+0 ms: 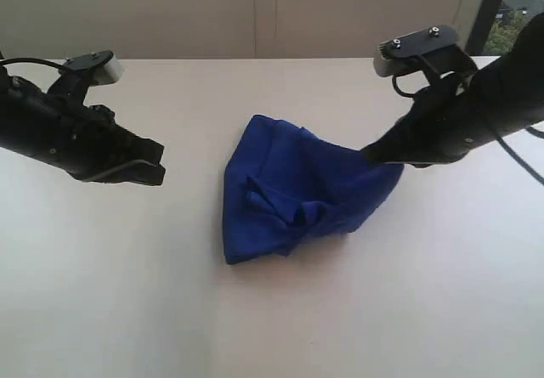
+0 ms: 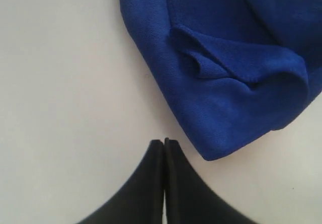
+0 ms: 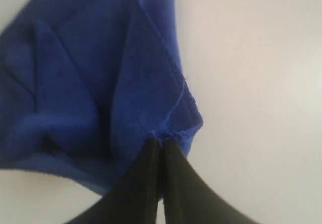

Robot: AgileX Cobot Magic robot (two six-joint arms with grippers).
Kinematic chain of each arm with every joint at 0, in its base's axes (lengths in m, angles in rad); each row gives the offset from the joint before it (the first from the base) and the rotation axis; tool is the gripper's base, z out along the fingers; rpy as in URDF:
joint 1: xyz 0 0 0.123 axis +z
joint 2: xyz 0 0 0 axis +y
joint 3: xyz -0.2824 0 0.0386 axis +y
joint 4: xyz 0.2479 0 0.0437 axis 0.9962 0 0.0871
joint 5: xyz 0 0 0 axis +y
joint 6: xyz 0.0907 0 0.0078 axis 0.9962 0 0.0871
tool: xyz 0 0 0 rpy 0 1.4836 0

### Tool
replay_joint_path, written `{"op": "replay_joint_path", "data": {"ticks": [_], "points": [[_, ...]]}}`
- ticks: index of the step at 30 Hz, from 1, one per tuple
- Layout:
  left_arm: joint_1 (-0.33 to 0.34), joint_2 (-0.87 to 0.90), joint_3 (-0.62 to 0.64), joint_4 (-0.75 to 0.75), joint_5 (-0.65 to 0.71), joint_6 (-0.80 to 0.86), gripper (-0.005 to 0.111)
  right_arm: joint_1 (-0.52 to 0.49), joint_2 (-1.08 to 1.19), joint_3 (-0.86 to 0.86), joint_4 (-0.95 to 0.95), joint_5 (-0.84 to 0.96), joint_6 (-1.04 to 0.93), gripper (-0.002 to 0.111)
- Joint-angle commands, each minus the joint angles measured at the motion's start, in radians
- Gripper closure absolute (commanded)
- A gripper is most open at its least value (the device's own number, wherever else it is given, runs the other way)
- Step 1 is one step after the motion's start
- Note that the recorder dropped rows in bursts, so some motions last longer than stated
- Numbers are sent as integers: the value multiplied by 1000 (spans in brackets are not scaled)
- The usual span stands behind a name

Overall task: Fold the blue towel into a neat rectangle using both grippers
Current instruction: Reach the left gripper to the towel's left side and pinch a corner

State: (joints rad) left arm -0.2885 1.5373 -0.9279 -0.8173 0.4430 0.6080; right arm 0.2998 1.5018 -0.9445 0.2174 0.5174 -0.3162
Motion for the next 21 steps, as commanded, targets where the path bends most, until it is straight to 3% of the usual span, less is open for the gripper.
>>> {"op": "replay_joint_path", "data": {"ticks": [1, 9, 21], "points": [[-5, -2, -1, -112, 40, 27, 107, -33, -11, 18, -169, 73, 146, 108], [-5, -2, -5, -452, 111, 293, 107, -31, 59, 52, -162, 14, 146, 108], [-124, 64, -5, -527, 64, 342, 107, -31, 223, 52, -95, -46, 138, 108]]}}
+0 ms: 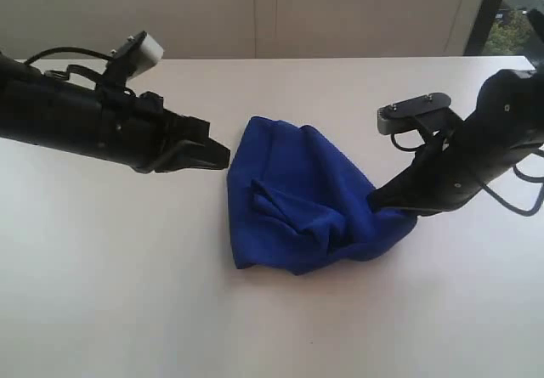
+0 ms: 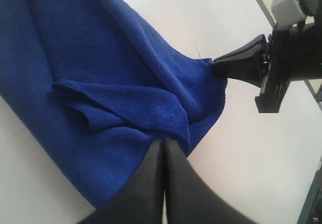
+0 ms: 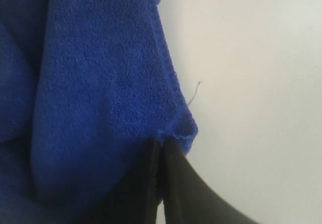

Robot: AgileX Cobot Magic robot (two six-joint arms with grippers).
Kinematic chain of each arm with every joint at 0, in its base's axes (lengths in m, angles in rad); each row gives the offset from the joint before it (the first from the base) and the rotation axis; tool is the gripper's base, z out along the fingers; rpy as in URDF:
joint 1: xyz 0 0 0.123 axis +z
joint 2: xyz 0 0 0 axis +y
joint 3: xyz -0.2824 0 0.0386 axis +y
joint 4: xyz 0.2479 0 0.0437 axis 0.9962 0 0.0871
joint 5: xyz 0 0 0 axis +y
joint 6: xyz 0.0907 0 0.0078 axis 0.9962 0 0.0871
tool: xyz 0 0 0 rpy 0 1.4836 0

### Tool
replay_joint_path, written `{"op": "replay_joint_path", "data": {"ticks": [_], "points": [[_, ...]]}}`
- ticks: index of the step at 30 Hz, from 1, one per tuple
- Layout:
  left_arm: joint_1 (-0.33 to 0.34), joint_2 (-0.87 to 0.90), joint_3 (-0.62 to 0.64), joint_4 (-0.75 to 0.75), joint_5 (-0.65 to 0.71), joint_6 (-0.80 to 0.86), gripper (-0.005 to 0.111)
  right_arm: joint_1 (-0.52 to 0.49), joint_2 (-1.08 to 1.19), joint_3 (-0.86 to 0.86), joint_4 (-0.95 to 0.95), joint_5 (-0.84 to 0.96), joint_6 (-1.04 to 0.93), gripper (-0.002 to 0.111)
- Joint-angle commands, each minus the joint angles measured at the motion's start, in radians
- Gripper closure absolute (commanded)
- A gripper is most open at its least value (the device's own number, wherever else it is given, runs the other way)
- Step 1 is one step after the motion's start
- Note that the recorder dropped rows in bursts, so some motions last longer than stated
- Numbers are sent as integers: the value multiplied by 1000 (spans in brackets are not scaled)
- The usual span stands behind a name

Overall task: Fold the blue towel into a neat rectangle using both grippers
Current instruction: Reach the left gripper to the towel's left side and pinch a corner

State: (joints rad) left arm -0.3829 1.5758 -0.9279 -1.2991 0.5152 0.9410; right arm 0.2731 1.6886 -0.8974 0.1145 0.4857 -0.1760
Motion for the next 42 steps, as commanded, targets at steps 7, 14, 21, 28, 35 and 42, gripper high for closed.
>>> {"op": "replay_joint_path", "data": {"ticks": [7, 14, 21, 28, 35, 42], "points": [[-81, 101, -34, -47, -13, 9, 107, -4, 63, 5, 8, -37, -2, 108], [-128, 190, -102, -84, -125, 9, 107, -4, 63, 5, 27, -50, -2, 108], [-160, 266, -175, -87, -212, -53, 107, -4, 63, 5, 27, -59, -2, 108], [-162, 300, -258, 137, -230, -269, 107, -4, 63, 5, 27, -73, -2, 108], [-165, 356, -372, 902, -104, -960, 107, -4, 63, 5, 27, -80, -2, 108], [-167, 358, -431, 870, -122, -972, 107, -4, 63, 5, 27, -89, -2, 108]]}}
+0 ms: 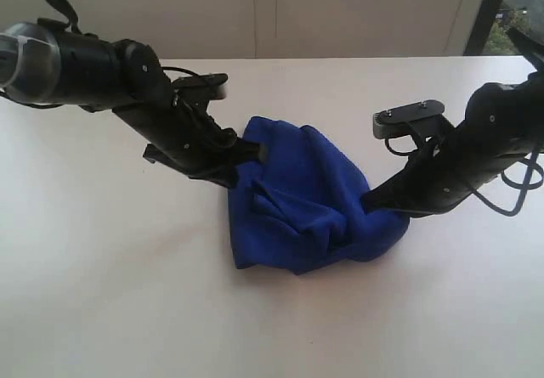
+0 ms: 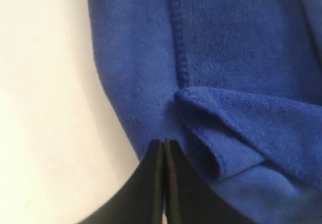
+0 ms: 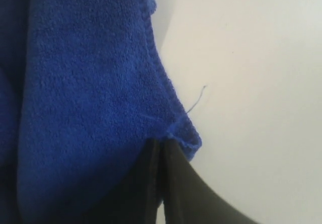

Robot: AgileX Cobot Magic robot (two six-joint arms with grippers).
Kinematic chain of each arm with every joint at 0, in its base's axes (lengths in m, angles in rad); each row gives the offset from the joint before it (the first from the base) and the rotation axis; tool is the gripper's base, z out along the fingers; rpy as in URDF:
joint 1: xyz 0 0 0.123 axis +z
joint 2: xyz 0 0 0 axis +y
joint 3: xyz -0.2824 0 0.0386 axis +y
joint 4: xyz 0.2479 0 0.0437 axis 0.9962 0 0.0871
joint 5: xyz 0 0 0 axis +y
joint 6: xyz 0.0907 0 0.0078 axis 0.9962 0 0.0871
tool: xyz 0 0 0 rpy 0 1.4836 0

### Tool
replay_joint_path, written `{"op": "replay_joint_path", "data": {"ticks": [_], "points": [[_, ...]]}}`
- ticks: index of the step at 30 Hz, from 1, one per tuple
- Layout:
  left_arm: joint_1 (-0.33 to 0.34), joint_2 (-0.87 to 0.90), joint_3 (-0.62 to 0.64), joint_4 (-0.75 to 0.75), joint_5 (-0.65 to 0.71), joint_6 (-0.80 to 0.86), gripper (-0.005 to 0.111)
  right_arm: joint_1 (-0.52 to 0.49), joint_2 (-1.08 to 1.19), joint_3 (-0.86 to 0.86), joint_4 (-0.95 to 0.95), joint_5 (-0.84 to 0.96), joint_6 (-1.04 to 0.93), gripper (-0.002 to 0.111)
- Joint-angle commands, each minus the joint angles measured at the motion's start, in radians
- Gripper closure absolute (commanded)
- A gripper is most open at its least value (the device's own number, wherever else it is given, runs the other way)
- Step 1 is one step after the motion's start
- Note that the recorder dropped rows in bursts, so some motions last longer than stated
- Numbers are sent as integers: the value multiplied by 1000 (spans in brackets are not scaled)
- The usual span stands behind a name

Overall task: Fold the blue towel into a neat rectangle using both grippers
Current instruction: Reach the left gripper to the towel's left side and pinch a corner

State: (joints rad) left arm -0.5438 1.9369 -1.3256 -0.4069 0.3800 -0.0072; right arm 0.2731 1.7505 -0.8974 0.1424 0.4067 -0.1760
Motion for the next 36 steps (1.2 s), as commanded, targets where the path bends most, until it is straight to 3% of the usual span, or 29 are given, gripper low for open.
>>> {"op": "replay_joint_path", "data": {"ticks": [1, 5, 12, 15, 29, 36], "points": [[-6, -1, -41, -42, 11, -24, 107, -4, 1, 5, -1, -12, -2, 108], [-6, 25, -59, -80, 6, -24, 103, -4, 1, 5, -1, -12, -2, 108], [-6, 58, -76, -109, 2, -24, 71, -4, 3, 24, -1, -36, -2, 108], [-6, 60, -85, -139, 2, -24, 63, -4, 3, 33, -1, -49, -2, 108], [-6, 115, -85, -252, -40, -15, 63, -4, 3, 37, -1, -56, -2, 108], [-6, 115, -85, -252, -55, -15, 82, -4, 3, 37, -1, -56, -2, 108]]}}
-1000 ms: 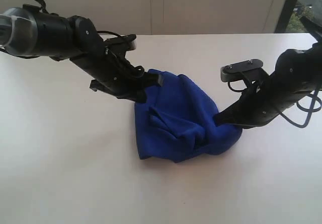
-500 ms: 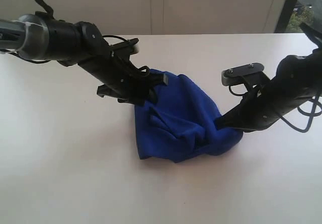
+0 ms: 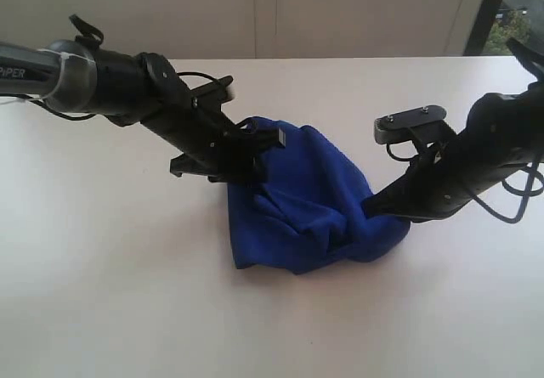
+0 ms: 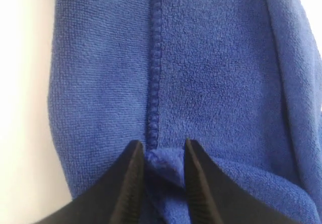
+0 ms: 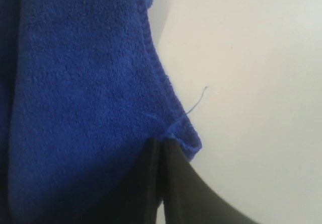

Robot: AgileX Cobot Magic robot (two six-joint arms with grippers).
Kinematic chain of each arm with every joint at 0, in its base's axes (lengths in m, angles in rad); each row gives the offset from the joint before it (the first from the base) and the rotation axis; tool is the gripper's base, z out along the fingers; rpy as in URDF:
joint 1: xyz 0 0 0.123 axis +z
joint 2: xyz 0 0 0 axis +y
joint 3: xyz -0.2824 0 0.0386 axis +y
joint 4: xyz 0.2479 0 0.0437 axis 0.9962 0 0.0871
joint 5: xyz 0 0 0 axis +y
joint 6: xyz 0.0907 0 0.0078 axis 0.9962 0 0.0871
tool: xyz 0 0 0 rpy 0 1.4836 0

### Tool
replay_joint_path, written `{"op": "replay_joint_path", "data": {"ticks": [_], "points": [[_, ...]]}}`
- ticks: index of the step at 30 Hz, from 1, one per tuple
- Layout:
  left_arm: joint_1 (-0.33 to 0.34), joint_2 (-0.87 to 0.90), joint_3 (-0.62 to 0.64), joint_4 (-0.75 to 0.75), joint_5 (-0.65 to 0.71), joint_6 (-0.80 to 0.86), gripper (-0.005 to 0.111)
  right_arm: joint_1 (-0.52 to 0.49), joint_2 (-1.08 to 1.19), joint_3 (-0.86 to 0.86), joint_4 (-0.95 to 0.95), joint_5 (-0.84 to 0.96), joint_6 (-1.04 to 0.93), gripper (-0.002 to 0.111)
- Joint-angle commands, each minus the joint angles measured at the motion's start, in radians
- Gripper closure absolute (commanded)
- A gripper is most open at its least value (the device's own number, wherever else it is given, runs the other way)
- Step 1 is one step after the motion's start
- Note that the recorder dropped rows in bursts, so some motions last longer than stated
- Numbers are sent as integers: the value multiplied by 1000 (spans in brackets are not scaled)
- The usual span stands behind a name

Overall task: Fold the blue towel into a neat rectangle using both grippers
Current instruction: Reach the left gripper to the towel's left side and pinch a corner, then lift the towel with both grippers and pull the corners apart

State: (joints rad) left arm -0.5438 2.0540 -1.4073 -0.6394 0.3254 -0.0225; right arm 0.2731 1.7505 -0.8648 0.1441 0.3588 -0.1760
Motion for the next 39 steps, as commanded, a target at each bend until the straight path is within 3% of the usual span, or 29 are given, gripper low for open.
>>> {"op": "replay_joint_path", "data": {"ticks": [1, 6, 13, 18, 30, 35, 39], "points": [[-6, -2, -3, -19, -3, 0, 85, -4, 3, 4, -3, -8, -2, 108], [-6, -2, -3, -19, -4, 0, 107, -4, 3, 4, -3, -8, -2, 108], [-2, -33, -3, -10, 13, 31, 107, -4, 1, 4, -3, -18, -2, 108], [30, -153, -3, 27, 120, 187, 107, -4, -51, 4, -3, -37, -2, 108], [259, -526, -3, 345, 403, 248, 107, -6, -367, 4, -171, 33, 9, 108], [312, -644, -3, 463, 495, 246, 107, -6, -496, 4, -276, 83, 72, 108], [312, -715, -3, 532, 514, 246, 107, -6, -589, 4, -429, 117, 208, 108]]}}
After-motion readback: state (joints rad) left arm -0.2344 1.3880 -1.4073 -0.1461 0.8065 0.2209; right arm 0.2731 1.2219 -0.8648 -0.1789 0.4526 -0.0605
